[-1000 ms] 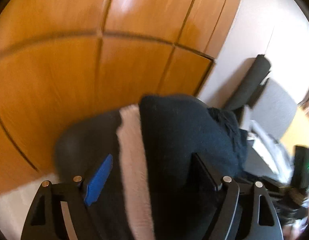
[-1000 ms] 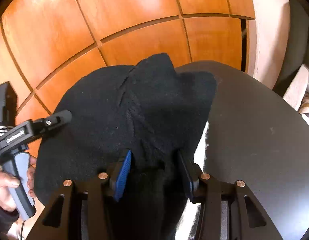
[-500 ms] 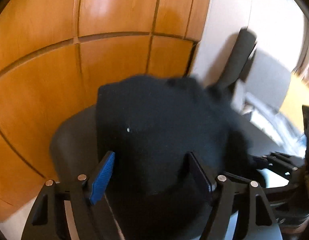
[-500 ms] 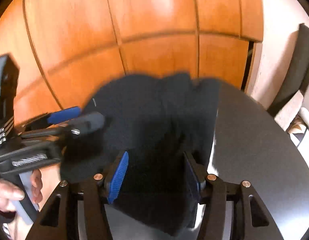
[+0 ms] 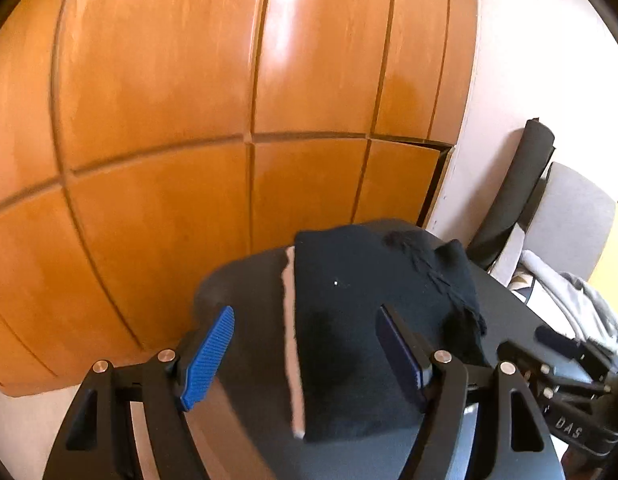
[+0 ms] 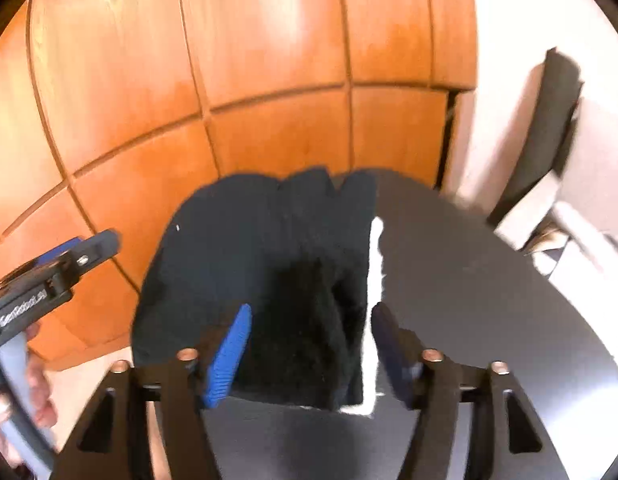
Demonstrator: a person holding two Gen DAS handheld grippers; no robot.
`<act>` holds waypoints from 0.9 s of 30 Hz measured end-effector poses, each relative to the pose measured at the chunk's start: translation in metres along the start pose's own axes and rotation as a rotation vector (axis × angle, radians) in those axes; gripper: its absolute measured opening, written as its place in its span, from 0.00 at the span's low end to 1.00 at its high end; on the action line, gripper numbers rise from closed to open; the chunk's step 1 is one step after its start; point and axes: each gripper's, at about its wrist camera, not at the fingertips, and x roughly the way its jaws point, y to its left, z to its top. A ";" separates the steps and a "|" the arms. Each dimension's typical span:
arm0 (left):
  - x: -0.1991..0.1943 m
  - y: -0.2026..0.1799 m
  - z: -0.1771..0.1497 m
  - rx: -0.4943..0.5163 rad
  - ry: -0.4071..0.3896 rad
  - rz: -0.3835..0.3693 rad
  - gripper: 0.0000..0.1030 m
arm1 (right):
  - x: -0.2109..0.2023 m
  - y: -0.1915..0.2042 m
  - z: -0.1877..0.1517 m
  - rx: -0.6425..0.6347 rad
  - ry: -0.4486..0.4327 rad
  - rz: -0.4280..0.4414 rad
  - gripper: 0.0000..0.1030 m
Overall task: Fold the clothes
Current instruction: 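Release the folded sweater on the bench and withdraw both grippers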
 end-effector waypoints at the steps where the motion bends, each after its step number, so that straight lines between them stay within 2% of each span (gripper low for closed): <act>1: -0.012 0.000 -0.001 0.011 -0.007 0.017 0.73 | -0.009 0.004 0.001 -0.004 -0.018 -0.018 0.69; 3: -0.032 0.000 -0.005 0.019 -0.001 0.024 0.73 | -0.028 0.011 0.002 -0.012 -0.055 -0.053 0.71; 5: -0.049 0.001 -0.007 -0.004 0.003 -0.025 0.73 | -0.047 0.018 0.003 -0.021 -0.092 -0.089 0.74; 6: -0.056 0.001 -0.008 -0.021 -0.002 -0.056 0.71 | -0.056 0.021 0.004 -0.025 -0.110 -0.107 0.74; 9: -0.074 0.001 -0.009 -0.022 -0.028 -0.050 0.61 | -0.072 0.031 0.002 -0.040 -0.133 -0.124 0.75; 10: -0.080 -0.002 -0.009 0.022 -0.018 -0.033 0.60 | -0.078 0.032 -0.003 -0.043 -0.137 -0.122 0.76; 12: -0.091 -0.009 -0.008 0.110 0.001 0.001 0.46 | -0.087 0.034 -0.011 -0.043 -0.148 -0.113 0.76; 13: -0.096 -0.012 -0.008 0.149 0.002 0.026 0.46 | -0.092 0.035 -0.015 -0.042 -0.157 -0.107 0.76; 16: -0.117 -0.015 -0.014 0.189 -0.087 0.187 0.46 | -0.103 0.042 -0.019 -0.058 -0.188 -0.082 0.80; 19: -0.124 -0.006 -0.013 0.130 -0.027 0.063 0.45 | -0.107 0.052 -0.022 -0.088 -0.190 -0.071 0.82; 27: -0.139 -0.013 -0.024 0.112 0.026 -0.045 0.45 | -0.104 0.071 -0.028 -0.122 -0.177 -0.060 0.82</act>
